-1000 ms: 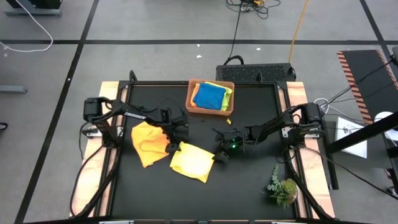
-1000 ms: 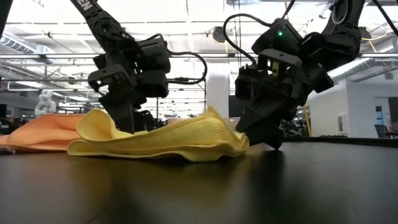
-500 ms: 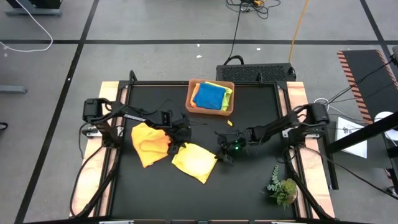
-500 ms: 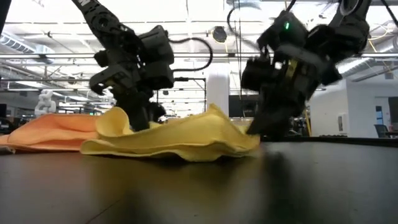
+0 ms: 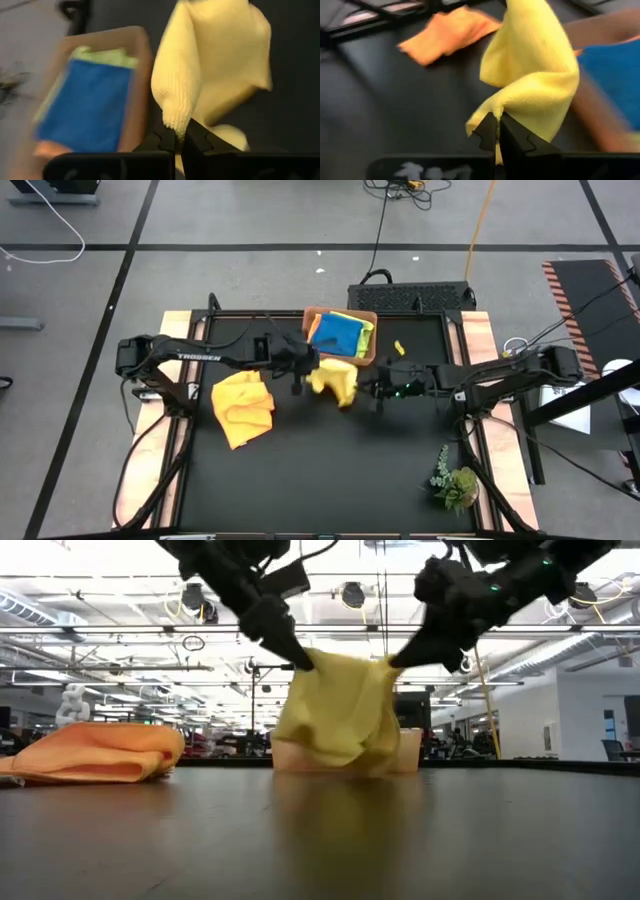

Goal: Fold microfiber towels
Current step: Put the yellow microfiber towel into the orange bin

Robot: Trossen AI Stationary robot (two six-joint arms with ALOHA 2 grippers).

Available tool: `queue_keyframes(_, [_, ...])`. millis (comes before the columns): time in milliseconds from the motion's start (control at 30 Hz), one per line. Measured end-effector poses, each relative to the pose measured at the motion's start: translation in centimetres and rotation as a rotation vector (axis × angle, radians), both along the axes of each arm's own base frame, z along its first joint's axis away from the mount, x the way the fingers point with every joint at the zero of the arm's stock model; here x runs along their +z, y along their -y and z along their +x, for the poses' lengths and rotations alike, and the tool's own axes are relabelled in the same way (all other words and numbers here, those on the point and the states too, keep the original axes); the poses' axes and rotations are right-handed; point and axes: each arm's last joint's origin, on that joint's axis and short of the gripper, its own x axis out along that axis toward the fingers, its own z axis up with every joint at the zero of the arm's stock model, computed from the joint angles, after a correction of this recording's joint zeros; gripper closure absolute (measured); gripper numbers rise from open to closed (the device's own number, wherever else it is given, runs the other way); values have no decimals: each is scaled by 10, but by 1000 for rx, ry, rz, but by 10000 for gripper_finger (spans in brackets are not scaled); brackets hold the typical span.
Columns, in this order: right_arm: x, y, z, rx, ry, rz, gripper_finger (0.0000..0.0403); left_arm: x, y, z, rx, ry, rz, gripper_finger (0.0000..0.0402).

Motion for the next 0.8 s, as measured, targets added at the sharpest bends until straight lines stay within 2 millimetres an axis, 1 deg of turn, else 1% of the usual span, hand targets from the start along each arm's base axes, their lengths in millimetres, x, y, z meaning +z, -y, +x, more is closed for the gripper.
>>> queue_keyframes(67, [5, 8, -8, -61, -16, -60, 402, 11, -7, 4, 46, 48, 35, 397])
queue_keyframes(167, [11, 23, -10, -137, 8, -117, 402, 13, -20, 1, 95, 49, 35, 393])
queue_keyframes(233, [9, 33, -14, -182, -15, -146, 402, 12, -32, -1, 134, 51, 36, 389])
queue_keyframes(300, [11, 45, -13, -223, -6, -164, 402, 10, -43, -5, 180, 48, 20, 391])
queue_keyframes(367, [7, 57, -18, -261, -48, -179, 402, 6, -57, -11, 229, 42, 8, 396])
queue_keyframes(433, [7, 70, -18, -306, -46, -196, 402, 4, -69, -16, 255, 43, -20, 396])
queue_keyframes(533, [7, 88, -22, -361, -45, -216, 402, 6, -88, -22, 260, 100, -60, 391])
queue_keyframes(667, [4, 107, -27, -414, -52, -222, 403, -6, -109, -22, 244, 163, -135, 397])
queue_keyframes(767, [-1, 122, -30, -431, -44, -199, 403, -16, -124, -16, 256, 204, -127, 393])
queue_keyframes(800, [-3, 127, -29, -436, -27, -197, 403, -23, -128, -17, 268, 185, -136, 391])
